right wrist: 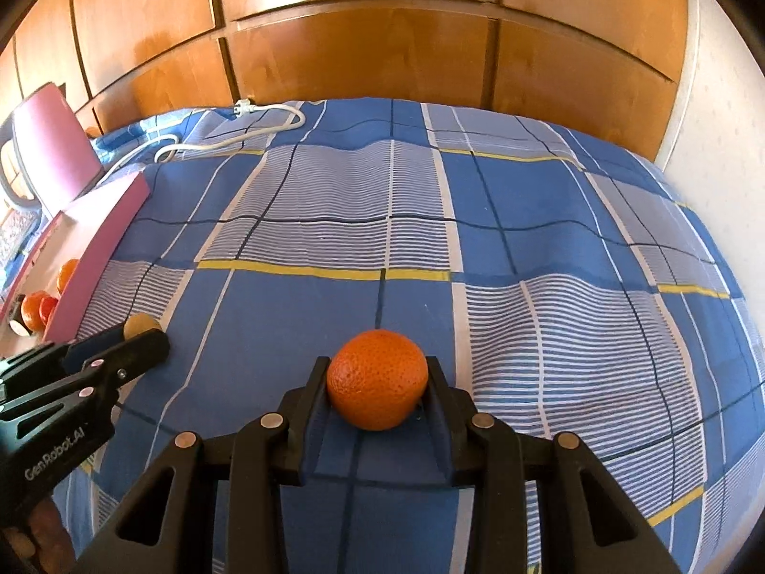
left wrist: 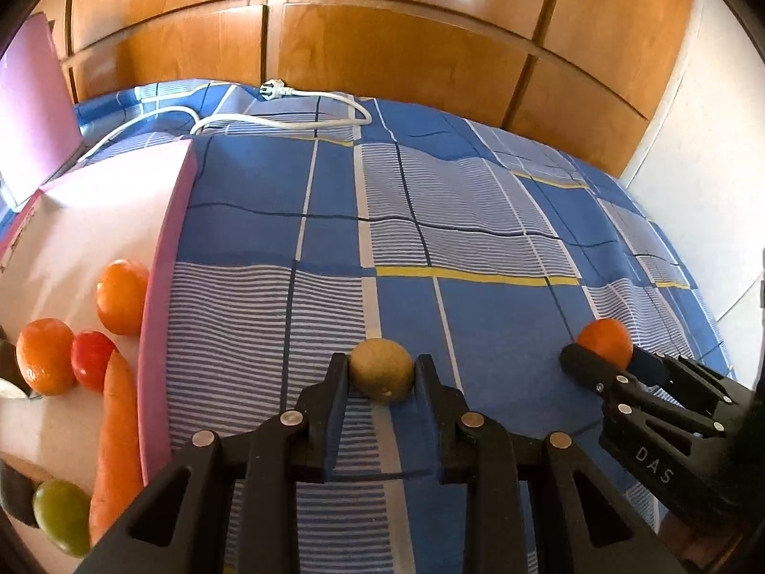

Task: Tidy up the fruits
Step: 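Lift the orange with the right tool while the left lifts the yellow-brown fruit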

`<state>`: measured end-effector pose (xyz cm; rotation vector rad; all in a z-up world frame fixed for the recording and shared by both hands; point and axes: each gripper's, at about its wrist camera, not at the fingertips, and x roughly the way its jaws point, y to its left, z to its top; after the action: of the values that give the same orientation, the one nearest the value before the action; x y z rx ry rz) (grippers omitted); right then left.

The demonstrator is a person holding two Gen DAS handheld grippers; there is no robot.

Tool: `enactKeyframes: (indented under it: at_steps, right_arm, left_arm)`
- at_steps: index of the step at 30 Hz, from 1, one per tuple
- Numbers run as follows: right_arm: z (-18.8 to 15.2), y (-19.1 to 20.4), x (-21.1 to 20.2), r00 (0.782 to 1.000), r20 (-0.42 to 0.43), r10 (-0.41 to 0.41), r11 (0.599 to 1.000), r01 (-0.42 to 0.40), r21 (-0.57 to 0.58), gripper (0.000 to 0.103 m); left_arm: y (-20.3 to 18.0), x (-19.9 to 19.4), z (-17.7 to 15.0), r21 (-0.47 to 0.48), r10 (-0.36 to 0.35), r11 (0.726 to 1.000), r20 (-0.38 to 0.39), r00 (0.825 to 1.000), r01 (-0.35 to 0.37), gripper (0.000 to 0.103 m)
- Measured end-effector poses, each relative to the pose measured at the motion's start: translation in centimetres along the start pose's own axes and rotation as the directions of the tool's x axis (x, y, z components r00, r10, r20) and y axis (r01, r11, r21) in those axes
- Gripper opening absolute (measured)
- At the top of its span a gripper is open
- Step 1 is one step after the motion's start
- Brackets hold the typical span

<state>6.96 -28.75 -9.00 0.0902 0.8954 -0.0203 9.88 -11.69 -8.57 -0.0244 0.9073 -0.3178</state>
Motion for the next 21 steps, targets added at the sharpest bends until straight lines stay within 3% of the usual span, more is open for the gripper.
enactKeyframes:
  at_steps: [21]
  right_arm:
    - [-0.93, 0.28, -0.06, 0.998, 0.061, -0.026, 1.000, 0.026, 0.002, 0.038]
  left_arm:
    - [-0.54, 0.19, -0.43, 0.051, 0.030, 0.998, 0.038, 0.999, -0.032, 0.028]
